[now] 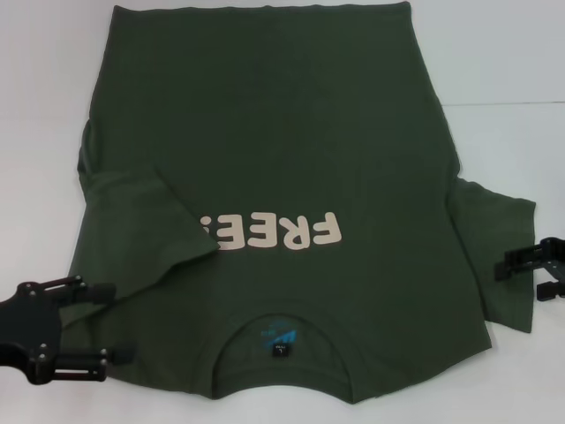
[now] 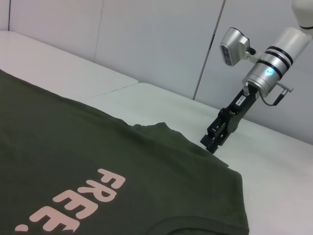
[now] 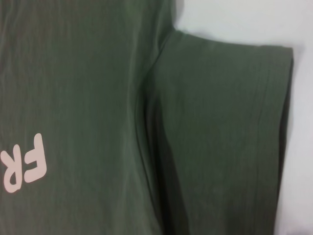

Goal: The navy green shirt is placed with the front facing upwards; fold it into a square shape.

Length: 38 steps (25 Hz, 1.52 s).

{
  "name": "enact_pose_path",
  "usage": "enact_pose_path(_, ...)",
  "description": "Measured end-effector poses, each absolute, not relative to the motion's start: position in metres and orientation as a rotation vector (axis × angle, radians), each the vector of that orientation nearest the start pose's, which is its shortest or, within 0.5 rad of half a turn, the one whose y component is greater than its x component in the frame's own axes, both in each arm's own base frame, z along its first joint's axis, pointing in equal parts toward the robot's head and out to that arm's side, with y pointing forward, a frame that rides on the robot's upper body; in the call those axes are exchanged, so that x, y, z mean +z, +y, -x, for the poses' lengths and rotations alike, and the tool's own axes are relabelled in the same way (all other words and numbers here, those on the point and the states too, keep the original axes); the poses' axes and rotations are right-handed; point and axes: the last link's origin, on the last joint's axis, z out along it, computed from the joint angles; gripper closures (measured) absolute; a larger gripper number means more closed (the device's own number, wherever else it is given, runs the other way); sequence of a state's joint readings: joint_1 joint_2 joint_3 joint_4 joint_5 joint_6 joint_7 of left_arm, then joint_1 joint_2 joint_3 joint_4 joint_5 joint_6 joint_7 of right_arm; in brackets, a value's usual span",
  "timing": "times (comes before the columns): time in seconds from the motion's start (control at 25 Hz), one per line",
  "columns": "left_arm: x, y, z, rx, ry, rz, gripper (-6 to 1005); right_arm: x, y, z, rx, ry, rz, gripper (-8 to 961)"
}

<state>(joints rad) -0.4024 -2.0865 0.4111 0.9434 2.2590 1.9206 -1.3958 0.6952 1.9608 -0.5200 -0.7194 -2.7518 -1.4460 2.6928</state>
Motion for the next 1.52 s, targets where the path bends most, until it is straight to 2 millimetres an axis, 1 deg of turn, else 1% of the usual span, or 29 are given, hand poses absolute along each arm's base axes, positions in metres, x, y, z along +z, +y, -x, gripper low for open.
enact_pose_path(0.4,0.060,0.267,0.300,-0.590,-0.654,2.771,89,0.057,0.366,-0.321,0.011,2.033,1.877,73)
enact_pose_path(0.76,0.060,0.267,0.300,-0.590,-0.653,2.772,92,0.052,0.367,-0.317,0.048,2.053,1.896,73)
enact_pose_path(1.12,0.060,0.267,0.300,-0.590,-0.654,2.771,94,0.052,0.366,-0.320,0.051,2.053,1.888,74)
enact_pose_path(1.52,0.060,0.268,0.300,-0.589,-0.657,2.769,98,0.045,0.366,-0.316,0.060,2.067,1.914,81)
